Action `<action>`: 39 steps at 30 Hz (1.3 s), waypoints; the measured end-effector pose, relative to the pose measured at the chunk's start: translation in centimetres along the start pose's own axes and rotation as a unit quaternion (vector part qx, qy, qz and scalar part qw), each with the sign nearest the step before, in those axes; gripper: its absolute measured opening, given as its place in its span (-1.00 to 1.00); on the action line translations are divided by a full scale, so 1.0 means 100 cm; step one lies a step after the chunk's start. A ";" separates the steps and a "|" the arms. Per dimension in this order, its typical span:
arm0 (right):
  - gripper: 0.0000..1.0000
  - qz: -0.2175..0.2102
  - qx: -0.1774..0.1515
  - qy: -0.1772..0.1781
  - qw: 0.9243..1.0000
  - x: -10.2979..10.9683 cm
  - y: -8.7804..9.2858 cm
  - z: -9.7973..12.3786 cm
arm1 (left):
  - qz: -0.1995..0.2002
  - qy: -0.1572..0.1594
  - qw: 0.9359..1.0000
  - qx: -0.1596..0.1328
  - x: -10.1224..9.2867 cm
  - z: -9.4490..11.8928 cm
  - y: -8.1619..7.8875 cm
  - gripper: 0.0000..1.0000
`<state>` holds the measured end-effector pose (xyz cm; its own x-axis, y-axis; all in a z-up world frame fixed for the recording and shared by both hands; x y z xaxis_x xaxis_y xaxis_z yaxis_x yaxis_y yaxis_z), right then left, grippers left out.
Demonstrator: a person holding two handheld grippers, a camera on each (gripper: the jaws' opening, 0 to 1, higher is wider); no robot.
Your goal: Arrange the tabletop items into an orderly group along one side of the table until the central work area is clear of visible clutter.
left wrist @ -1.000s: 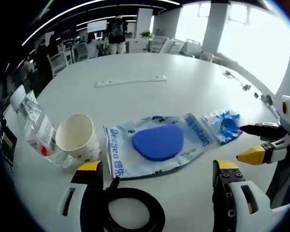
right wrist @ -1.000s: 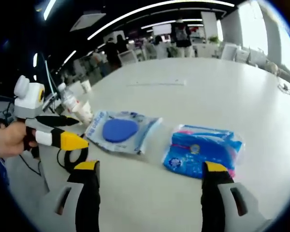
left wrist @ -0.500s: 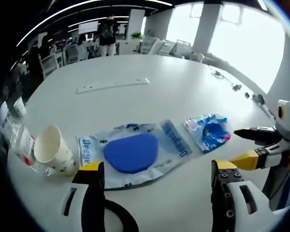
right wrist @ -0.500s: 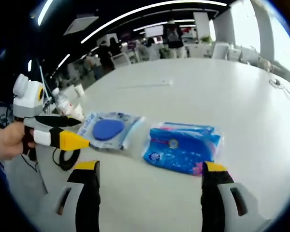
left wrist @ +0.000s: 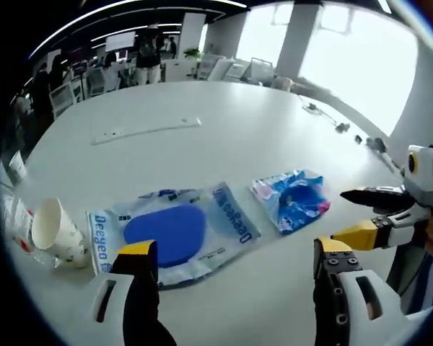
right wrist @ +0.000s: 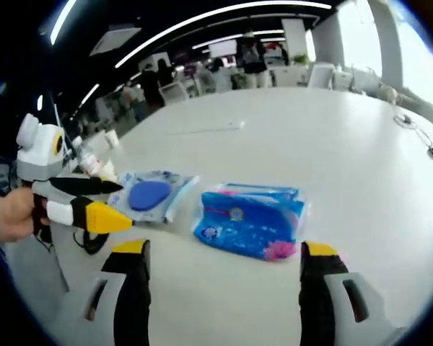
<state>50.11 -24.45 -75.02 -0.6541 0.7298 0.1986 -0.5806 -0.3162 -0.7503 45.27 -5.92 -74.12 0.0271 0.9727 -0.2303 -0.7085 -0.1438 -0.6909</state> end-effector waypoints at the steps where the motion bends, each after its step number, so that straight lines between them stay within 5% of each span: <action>1: 0.66 -0.001 0.000 0.000 1.000 -0.001 0.000 0.000 | 0.000 0.002 1.000 0.000 -0.002 0.000 0.000 0.71; 24: 0.59 -0.016 0.000 0.018 1.000 -0.029 0.000 0.002 | -0.025 0.057 0.998 -0.013 -0.035 -0.016 -0.016 0.58; 39: 0.47 -0.029 -0.004 0.025 0.999 -0.051 -0.003 -0.002 | -0.002 0.098 0.995 -0.016 -0.053 -0.036 -0.023 0.39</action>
<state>53.71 -28.02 -75.97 -0.5941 0.7761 0.2113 -0.6129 -0.2668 -0.7437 49.32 -11.39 -73.82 0.1692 0.9193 -0.3554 -0.6852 -0.1494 -0.7128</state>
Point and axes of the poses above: the point that each gripper's makers call its tool centre point, and the gripper's own axes: z roughly backward along the fingers, x roughly to its left, y roughly out of its underside, the point moved 5 cm from there along z, roughly backward along the fingers, and after that the axes turned 2 degrees about z, right-handed, at the moved point
